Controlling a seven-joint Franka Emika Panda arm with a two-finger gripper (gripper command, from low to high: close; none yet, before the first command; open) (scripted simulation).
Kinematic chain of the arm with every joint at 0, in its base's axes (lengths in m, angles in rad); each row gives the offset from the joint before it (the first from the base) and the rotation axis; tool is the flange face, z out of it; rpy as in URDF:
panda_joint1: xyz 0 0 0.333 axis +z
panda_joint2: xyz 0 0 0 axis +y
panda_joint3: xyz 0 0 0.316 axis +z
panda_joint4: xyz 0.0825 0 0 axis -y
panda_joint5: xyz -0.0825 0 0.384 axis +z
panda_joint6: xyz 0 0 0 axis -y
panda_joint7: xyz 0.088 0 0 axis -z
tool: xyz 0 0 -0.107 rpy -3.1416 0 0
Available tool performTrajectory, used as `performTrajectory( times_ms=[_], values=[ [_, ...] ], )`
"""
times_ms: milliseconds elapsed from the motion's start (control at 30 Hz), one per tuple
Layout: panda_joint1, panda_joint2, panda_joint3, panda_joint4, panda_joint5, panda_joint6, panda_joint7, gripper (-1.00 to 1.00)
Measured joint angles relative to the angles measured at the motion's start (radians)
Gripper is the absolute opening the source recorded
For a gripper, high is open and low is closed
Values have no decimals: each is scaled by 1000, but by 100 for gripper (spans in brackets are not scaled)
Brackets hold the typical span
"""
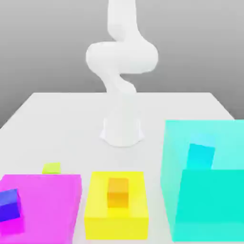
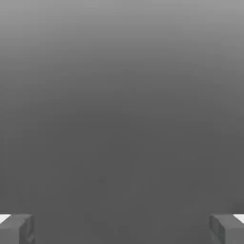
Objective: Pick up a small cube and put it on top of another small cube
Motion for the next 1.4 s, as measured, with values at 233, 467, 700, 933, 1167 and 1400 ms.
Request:
performTrajectory(
  times_ms=[233, 467, 700, 933, 1167, 1400],
  values=[
    [-100, 239, -129, -184, -127, 172, -174, 0],
    [-179, 463, -301, -359, -179, 340, -392, 0],
    [-210, 701, -444, -525, 8, 522, -758, 0],
    [-484, 961, -87, -485, 397, 718, -1059, 0],
    [-533, 996, -33, -477, 417, 745, -1077, -100],
    [-426, 788, -215, -525, 129, 586, -861, -100]
  ],
)
